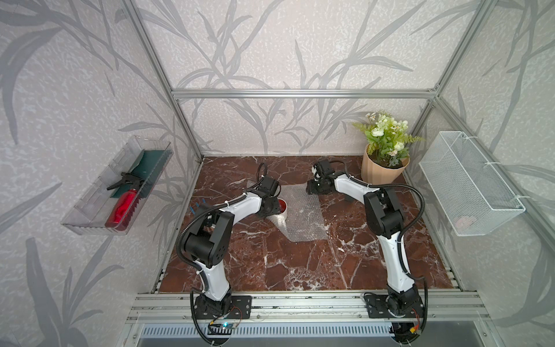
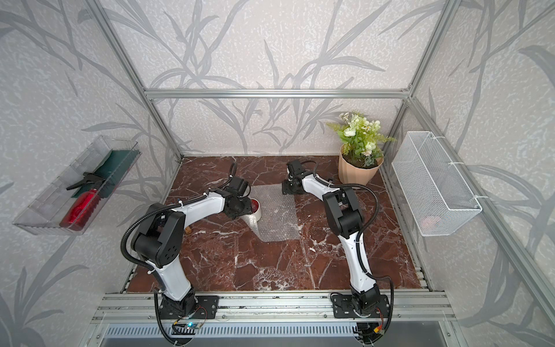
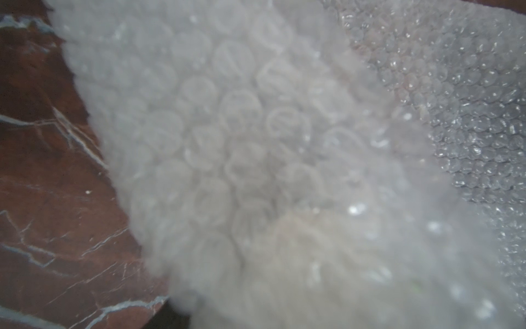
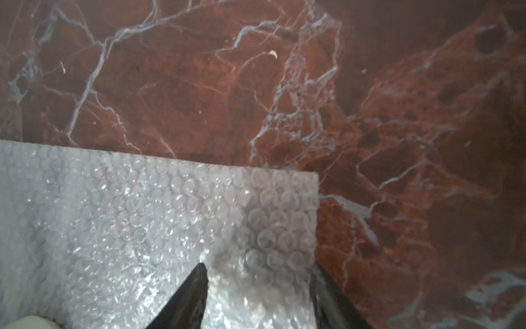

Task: Wrap mugs in bubble wrap
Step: Wrap the mug in bubble wrap.

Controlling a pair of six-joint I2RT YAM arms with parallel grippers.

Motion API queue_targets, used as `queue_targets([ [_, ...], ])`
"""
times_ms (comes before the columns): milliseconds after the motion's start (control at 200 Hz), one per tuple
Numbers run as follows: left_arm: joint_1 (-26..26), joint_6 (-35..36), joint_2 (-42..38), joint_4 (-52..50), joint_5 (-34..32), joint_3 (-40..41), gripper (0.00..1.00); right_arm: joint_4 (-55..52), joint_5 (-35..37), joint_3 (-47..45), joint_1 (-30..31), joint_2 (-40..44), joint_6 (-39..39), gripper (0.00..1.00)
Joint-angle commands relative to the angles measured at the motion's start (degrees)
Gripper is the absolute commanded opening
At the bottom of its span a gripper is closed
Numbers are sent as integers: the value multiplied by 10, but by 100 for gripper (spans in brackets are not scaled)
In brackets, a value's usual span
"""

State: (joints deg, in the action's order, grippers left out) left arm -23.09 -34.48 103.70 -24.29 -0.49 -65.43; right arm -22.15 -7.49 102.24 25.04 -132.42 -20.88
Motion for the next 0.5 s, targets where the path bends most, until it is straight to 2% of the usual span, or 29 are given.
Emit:
queue_targets([
  [0, -4, 8, 4, -9, -18, -5, 57, -31, -3, 26, -14, -33, 4, 55],
  [35, -5, 8, 4, -9, -18, -5, 57, -28, -19, 35, -17, -42, 6, 51],
  [150, -5, 10, 3, -10, -20, -7, 56, -40, -74, 63, -21, -65, 12, 24],
  [260, -6, 8, 2, -8, -20, -8, 57, 1, -105, 18, -21, -35, 4, 0],
  [500, -6, 7, -11, -8, -23, -6, 57, 149, -165, -138, -19, 114, -33, 0],
])
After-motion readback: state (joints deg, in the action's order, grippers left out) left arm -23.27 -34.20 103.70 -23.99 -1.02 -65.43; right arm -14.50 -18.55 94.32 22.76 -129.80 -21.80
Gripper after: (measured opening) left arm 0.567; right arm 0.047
